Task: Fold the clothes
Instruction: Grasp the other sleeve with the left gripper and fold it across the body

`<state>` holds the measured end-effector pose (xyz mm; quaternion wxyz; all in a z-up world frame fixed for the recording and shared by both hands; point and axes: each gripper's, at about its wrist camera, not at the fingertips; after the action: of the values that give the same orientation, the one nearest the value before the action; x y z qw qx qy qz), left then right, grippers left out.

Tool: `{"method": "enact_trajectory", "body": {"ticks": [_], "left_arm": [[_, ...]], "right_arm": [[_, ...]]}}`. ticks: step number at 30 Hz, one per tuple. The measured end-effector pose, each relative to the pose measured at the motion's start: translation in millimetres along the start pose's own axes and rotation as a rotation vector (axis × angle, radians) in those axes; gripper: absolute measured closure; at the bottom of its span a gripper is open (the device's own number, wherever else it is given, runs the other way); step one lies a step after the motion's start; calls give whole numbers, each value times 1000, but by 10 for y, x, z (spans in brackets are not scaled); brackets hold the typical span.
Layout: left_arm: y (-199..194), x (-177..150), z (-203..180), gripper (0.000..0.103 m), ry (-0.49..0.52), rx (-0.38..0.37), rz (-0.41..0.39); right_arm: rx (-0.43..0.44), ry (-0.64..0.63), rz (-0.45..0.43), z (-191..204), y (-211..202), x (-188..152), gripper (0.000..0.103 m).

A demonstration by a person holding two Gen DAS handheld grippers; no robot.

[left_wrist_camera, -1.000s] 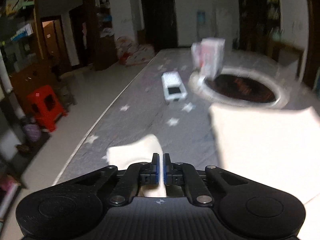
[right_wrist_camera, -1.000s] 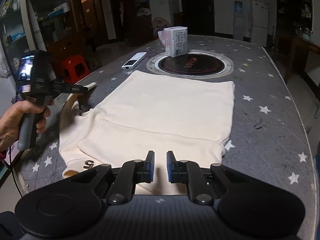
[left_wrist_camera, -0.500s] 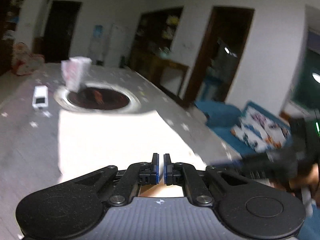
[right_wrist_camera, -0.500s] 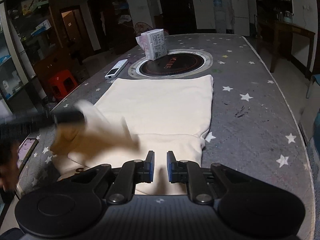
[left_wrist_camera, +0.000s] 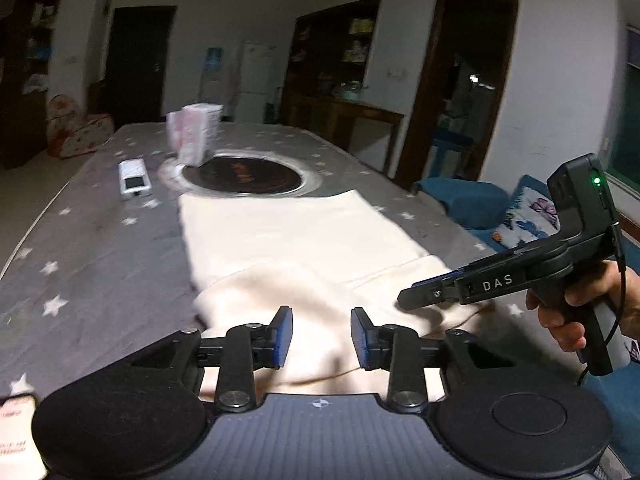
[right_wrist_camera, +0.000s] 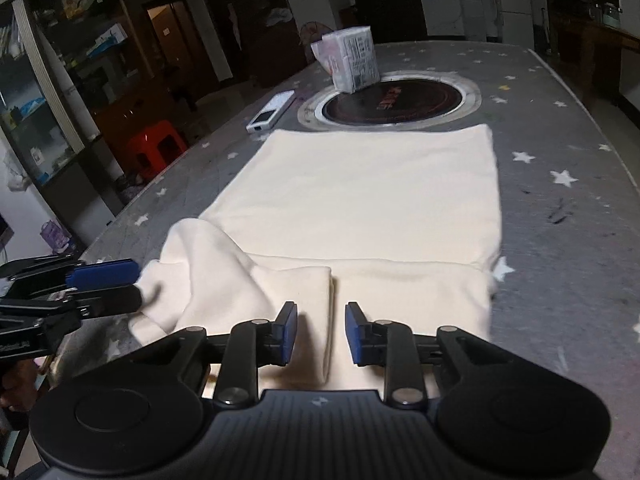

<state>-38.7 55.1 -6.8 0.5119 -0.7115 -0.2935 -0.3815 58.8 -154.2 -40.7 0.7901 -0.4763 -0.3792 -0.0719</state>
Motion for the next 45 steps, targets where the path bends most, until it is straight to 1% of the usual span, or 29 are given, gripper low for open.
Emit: {"method": "enact_trajectory", "body": {"ticks": [4,5,6,8,9,11,14,16,18,21,24,27,31,32,35,36,37,38,39,42,45], "left_arm": [[-74,-41,63,61,-8,39,-14],[-77,-40,87,61,-15,46,-15],[-69,-37,113,61,-25,51,-13],[-28,-34,146,61,-35,57,-4],[-11,-40,145,61,-32,66,6],[28,-58,146,63,-26,85,30],[70,-100,162,63,-23,89,72],[90,-123,171,63,-19,90,100],[79,-101,174,63,-18,81,111],[20,25,170,63,-30,68,78],[85,186,223,64,-75,60,66],[255,275,361,69,-154,97,89],[440,326,593,69,-288,134,112],[471,329,633,69,-303,140,115],[593,336,724,69,-335,125,140],[635,332,751,71,-351,120,149],[672,324,779,84,-368,111,156],[688,325,800,85,-384,108,154],[689,331,816,91,-398,108,147],[641,397,758,92,-362,123,103],[635,458,679,92,-304,144,89]], "right_arm": [[-31,-57,9,104,73,8,78],[-40,-74,13,132,76,12,90],[-50,-90,15,160,76,17,94],[-76,-121,-3,208,35,28,100],[-90,-136,-13,231,11,34,100],[-125,-158,-65,268,-102,57,100],[-201,-167,-148,293,-317,74,100],[-242,-144,-148,255,-371,62,100],[-247,-125,-119,204,-330,29,99],[-251,-110,-90,159,-268,-20,99],[-254,-96,-63,116,-209,-66,96],[-233,-114,-109,149,-258,9,95],[-166,-166,-105,290,-222,45,92],[-151,-179,-103,322,-215,36,91],[-91,-241,-85,456,-168,16,91],[-58,-269,-74,520,-152,12,91],[-33,-291,-67,574,-137,6,90],[-8,-314,-60,630,-124,-2,87],[19,-340,-56,701,-121,-20,85],[91,-410,-44,885,-54,-80,83],[139,-482,-35,1066,62,-136,83]]}}
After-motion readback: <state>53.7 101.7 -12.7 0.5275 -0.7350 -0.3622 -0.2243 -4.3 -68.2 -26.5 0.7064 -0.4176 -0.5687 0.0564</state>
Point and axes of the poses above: each gripper's, at about its wrist camera, not at the fingertips, and y roughly the way its jaws point, z to its left, x to its top
